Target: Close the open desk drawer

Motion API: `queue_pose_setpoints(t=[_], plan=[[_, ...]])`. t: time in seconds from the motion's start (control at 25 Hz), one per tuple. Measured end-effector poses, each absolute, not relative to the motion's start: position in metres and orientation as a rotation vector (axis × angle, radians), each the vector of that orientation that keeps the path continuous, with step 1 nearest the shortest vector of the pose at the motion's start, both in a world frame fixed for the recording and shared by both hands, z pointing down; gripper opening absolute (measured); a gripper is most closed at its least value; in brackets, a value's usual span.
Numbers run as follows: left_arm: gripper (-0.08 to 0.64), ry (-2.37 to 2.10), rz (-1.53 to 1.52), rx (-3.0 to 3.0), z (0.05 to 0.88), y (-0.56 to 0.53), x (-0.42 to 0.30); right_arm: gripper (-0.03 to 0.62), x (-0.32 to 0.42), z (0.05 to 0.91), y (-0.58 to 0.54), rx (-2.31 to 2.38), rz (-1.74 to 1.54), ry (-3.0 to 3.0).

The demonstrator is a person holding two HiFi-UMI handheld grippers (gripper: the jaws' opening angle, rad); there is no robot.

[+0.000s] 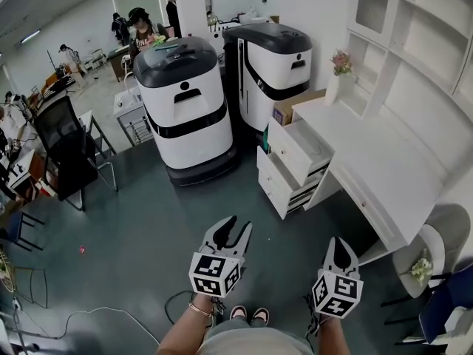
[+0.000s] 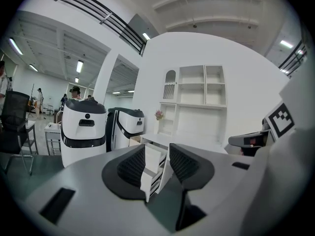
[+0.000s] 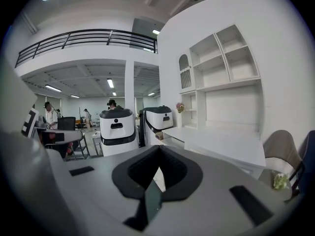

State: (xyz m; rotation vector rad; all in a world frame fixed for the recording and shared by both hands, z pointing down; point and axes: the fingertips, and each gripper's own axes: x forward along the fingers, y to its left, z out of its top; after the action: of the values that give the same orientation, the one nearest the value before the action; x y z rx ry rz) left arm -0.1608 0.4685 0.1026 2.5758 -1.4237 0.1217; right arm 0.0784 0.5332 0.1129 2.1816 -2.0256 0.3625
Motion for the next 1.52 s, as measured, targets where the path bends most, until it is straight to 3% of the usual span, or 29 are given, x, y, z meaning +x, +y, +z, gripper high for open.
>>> queue_pose_setpoints(t=[0.68, 1.52], plan=[[0.161, -1.418, 0.105, 2.580, 0.110, 0.390, -0.108, 0.006, 0.138, 0.145, 0.471, 2.221, 0.458, -1.971], [0.161, -1.140, 0.030, 2.670, 0.089, 0.089, -0.106, 0.006, 0.126, 0.098, 0.200, 2.285, 0.446, -1.835]])
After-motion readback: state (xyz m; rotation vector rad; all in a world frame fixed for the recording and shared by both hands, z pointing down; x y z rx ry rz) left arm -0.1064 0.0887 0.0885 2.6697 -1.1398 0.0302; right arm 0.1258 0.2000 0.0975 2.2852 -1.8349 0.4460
